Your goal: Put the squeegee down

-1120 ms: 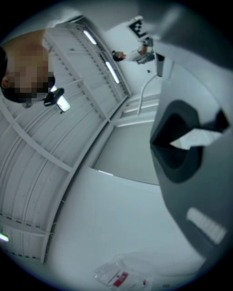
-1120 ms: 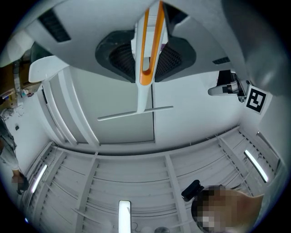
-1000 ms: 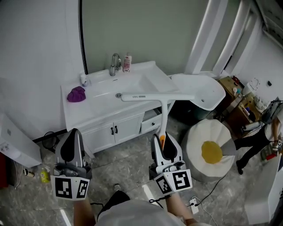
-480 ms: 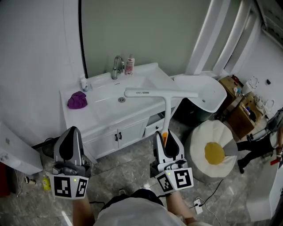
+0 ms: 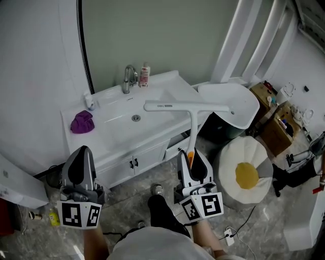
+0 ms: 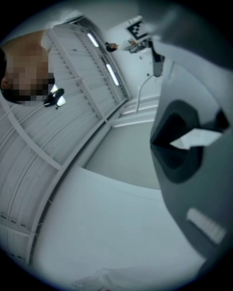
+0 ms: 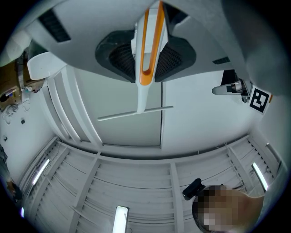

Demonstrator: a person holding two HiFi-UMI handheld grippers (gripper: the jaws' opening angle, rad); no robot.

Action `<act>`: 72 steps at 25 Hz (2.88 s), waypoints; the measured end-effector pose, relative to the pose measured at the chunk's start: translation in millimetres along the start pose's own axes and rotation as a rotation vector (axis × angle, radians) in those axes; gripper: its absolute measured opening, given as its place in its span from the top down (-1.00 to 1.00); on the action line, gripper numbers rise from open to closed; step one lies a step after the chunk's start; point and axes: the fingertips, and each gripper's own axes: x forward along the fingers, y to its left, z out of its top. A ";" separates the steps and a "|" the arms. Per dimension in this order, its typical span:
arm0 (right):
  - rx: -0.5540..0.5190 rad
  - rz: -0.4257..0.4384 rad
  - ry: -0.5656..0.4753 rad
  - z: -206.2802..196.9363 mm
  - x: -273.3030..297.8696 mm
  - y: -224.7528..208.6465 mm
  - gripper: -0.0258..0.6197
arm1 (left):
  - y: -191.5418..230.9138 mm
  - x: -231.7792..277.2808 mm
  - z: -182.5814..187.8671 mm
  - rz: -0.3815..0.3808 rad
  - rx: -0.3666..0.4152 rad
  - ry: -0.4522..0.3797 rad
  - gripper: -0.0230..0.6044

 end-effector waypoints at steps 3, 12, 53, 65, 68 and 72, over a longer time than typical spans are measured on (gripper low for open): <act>0.005 0.005 0.002 -8.5 30.2 -12.0 0.51 | 11.0 26.4 -10.5 0.013 0.001 0.003 0.90; 0.004 0.043 0.010 -20.1 132.9 -58.4 0.51 | 30.2 124.3 -31.8 0.046 0.001 -0.016 0.90; 0.001 0.152 0.477 -238.3 402.0 -307.4 0.51 | 23.0 341.0 -144.5 0.139 0.025 0.095 0.90; -0.068 0.171 0.684 -330.2 439.3 -340.9 0.51 | 33.0 340.7 -164.5 0.168 0.022 0.152 0.90; -0.059 0.159 0.720 -349.2 446.1 -348.6 0.51 | 35.7 339.4 -168.2 0.175 0.028 0.165 0.90; -0.061 0.141 0.767 -370.4 456.6 -360.0 0.51 | 38.9 340.1 -172.1 0.184 0.036 0.176 0.90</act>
